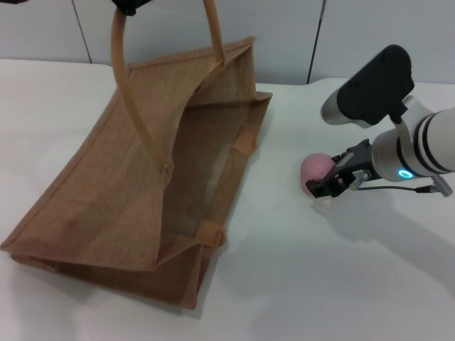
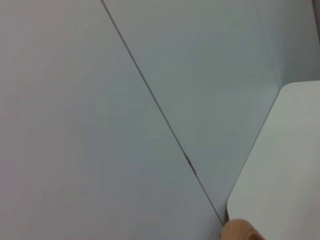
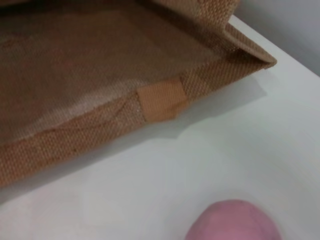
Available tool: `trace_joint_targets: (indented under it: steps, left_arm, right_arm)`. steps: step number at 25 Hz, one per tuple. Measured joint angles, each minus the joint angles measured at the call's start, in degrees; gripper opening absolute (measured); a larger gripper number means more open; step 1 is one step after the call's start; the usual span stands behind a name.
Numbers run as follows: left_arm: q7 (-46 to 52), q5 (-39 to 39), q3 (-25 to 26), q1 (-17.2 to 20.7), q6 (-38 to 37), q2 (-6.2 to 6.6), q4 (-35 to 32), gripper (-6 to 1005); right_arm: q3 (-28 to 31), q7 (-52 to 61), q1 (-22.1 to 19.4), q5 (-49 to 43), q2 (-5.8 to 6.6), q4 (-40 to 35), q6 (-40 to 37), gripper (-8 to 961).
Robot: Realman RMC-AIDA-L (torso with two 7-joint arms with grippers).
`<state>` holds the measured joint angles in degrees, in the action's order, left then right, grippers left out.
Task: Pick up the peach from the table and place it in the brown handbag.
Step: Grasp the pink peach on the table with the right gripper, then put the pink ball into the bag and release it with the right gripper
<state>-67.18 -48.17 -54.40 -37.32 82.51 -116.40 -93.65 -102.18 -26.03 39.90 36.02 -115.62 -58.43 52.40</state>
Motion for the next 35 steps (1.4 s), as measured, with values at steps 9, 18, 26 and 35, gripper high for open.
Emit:
trace_joint_targets:
  steps: [9,18,26,35]
  left_arm:
    - [-0.1,0.0,0.0,0.2,0.0,0.04,-0.4,120]
    - [-1.0,0.0,0.0,-1.0,0.0,-0.09,-1.6,120]
    - [-2.6,4.0,0.3,-0.5,-0.4,-0.05,-1.7,120]
    - [-3.2,4.4,0.9,0.0,-1.6,-0.12,-1.3,121]
  right_arm:
    - [0.3,0.4,1.1,-0.2,0.02,-2.4,-1.1,640]
    - [1.7,0.2,1.3,-2.0,0.05,-8.8,-1.3,556]
    - [3.4,0.1,1.2,-3.7,0.43,-14.3,1.7,511]
    - [3.1,0.1,-0.1,-5.5,0.09,-22.5,7.0,442]
